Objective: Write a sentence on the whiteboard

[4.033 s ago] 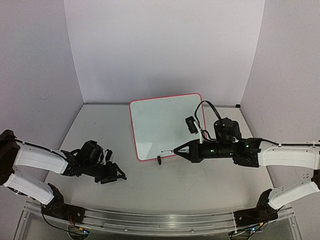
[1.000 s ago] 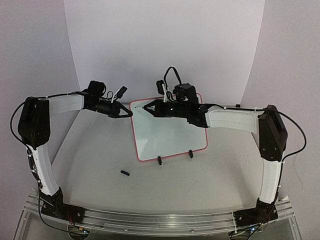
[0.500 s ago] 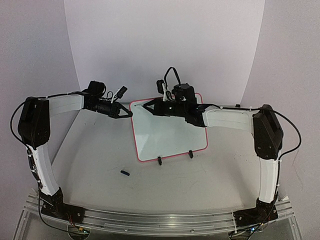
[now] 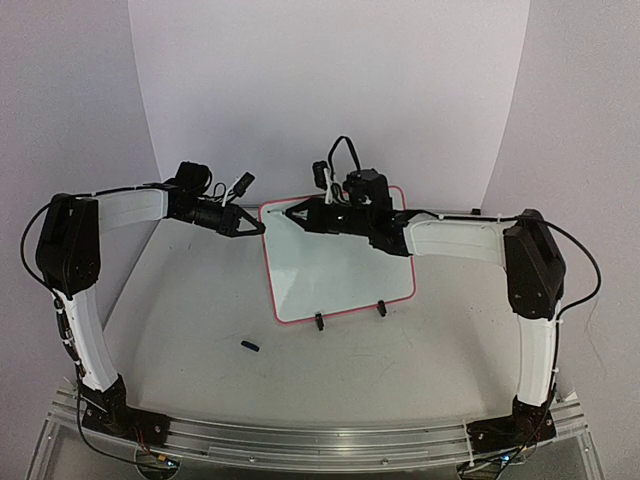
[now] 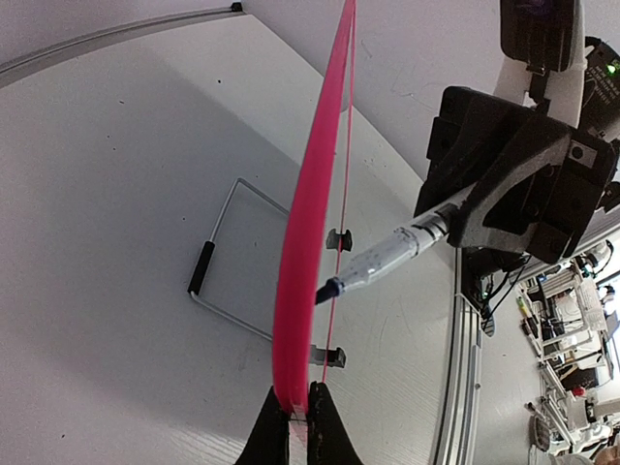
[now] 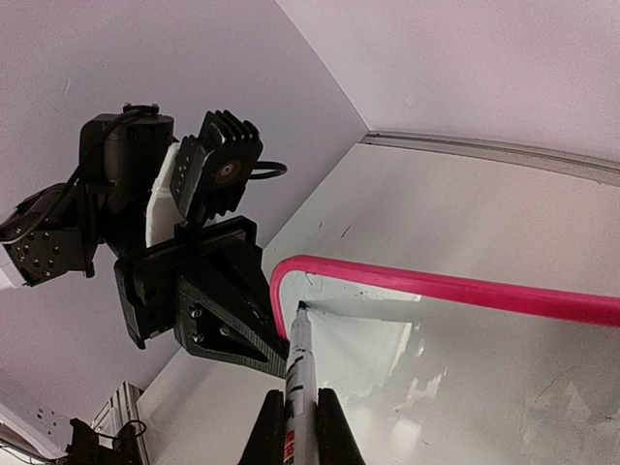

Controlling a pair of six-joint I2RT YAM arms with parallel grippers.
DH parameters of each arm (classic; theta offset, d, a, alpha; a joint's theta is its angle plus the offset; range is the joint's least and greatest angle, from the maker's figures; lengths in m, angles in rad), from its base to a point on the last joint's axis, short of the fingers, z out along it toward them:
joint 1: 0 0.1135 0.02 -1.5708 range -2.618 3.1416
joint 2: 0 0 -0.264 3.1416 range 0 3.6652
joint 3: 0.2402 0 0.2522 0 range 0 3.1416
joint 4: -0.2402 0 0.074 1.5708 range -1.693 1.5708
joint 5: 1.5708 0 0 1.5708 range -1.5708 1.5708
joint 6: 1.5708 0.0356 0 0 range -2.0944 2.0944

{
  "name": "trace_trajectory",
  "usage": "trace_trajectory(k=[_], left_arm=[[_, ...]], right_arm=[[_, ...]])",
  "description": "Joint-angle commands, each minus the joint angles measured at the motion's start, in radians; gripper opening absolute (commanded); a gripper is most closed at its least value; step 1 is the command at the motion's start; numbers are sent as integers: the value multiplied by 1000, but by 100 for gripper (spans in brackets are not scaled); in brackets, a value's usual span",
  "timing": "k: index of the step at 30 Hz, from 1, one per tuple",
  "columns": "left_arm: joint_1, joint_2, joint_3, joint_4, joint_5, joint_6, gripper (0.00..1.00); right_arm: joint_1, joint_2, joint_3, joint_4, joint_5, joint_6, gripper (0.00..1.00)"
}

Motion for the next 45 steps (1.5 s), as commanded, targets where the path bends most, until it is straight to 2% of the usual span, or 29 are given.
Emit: trace_trajectory(k=[1,7,21,45], left_arm=[[-14,-9,22,-50,-13,58,0],[-14,-13,22,-53,-16,60,0],[-16,-22,24,-58,-26,65,0],[-26,-22,27,-64,-34,67,0]], right_arm=[[-5,-33,-56,21,17,15,0],[-5,-59,-107,38,4,24,0],[-3,-131,-106,90,-113,27,0],[-3,-31,-13,43,-53,16,0]])
